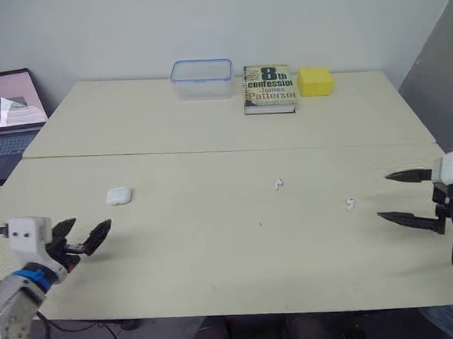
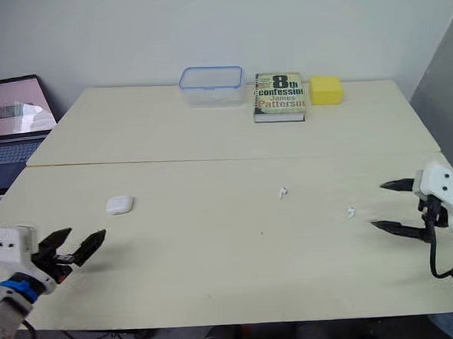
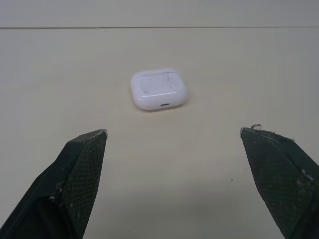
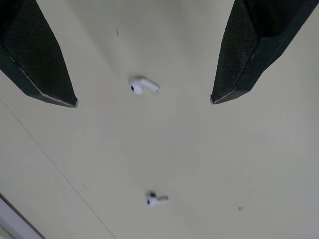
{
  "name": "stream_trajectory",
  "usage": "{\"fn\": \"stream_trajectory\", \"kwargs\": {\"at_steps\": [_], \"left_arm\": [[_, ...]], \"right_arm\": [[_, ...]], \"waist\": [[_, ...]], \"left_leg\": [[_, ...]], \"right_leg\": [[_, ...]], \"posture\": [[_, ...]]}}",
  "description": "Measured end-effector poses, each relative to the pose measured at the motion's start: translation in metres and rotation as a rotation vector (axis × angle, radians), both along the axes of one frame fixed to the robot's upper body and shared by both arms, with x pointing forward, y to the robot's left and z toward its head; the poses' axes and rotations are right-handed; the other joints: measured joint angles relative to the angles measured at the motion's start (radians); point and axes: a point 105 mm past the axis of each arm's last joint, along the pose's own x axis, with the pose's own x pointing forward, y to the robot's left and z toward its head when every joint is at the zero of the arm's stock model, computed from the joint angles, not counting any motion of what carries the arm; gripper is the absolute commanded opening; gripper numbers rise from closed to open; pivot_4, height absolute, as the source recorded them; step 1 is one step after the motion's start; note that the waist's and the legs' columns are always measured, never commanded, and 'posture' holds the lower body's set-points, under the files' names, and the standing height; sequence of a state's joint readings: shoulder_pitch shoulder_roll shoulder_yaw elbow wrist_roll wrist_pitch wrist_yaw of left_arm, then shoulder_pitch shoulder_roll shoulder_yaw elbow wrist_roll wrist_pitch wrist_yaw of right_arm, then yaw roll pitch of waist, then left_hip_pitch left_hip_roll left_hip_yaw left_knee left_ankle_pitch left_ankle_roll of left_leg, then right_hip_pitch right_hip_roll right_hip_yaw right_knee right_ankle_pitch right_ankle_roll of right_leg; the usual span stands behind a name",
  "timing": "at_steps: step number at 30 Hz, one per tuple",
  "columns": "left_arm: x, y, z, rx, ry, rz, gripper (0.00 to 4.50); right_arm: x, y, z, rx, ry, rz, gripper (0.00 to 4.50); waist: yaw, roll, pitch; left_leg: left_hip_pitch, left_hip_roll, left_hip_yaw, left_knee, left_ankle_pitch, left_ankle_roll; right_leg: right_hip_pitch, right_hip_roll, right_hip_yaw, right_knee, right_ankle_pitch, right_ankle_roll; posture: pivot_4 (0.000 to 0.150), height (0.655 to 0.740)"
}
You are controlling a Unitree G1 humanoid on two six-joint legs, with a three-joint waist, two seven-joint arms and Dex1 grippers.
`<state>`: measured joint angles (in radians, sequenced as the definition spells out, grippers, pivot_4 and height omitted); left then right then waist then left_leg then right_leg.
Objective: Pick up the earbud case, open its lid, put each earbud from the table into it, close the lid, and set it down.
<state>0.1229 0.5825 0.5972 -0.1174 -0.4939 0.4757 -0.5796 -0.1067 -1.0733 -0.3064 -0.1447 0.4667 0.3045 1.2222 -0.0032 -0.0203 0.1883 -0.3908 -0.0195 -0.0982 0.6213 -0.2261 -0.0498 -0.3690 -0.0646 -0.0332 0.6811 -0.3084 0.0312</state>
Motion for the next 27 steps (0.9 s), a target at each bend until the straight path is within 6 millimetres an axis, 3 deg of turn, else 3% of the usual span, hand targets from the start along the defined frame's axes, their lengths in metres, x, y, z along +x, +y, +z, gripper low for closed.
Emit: {"fn": "stream_trajectory", "kwargs": {"at_steps": [5, 10, 18, 27], "left_arm": [[0.019, -0.007, -0.004, -0.015, 0.001, 0.065, 4.50], [0.037, -0.011, -0.007, -0.043, 0.011, 0.102, 4.50], [0.061, -0.027, -0.016, -0.049, 0.072, 0.064, 4.50], [0.077, -0.019, -0.021, -0.022, 0.108, 0.141, 4.50]], "right_arm": [[0.005, 0.049, 0.033, 0.061, -0.035, 0.148, 4.48], [0.005, 0.081, 0.046, 0.116, -0.030, 0.248, 4.48], [0.002, 0.093, 0.051, 0.125, -0.001, 0.307, 4.48], [0.002, 0.098, 0.051, 0.124, 0.008, 0.321, 4.48]], "waist": [[0.002, 0.000, 0.000], [0.004, 0.000, 0.000], [0.002, -0.001, 0.000], [0.001, -0.001, 0.000]], "left_leg": [[-0.004, 0.000, -0.002, 0.005, 0.000, 0.000], [-0.008, -0.001, -0.003, 0.006, 0.000, 0.000], [-0.007, -0.001, -0.002, 0.007, 0.000, 0.000], [-0.008, -0.001, -0.001, 0.007, 0.000, 0.000]], "right_leg": [[-0.001, 0.004, -0.001, -0.001, 0.002, -0.002], [-0.003, 0.004, -0.002, -0.001, 0.005, -0.004], [-0.003, 0.004, -0.003, -0.001, 0.007, -0.002], [-0.004, 0.005, -0.003, 0.000, 0.007, -0.001]], "posture": [[0.150, 0.7400], [0.150, 0.7400], [0.150, 0.7400], [0.150, 0.7400]]}}
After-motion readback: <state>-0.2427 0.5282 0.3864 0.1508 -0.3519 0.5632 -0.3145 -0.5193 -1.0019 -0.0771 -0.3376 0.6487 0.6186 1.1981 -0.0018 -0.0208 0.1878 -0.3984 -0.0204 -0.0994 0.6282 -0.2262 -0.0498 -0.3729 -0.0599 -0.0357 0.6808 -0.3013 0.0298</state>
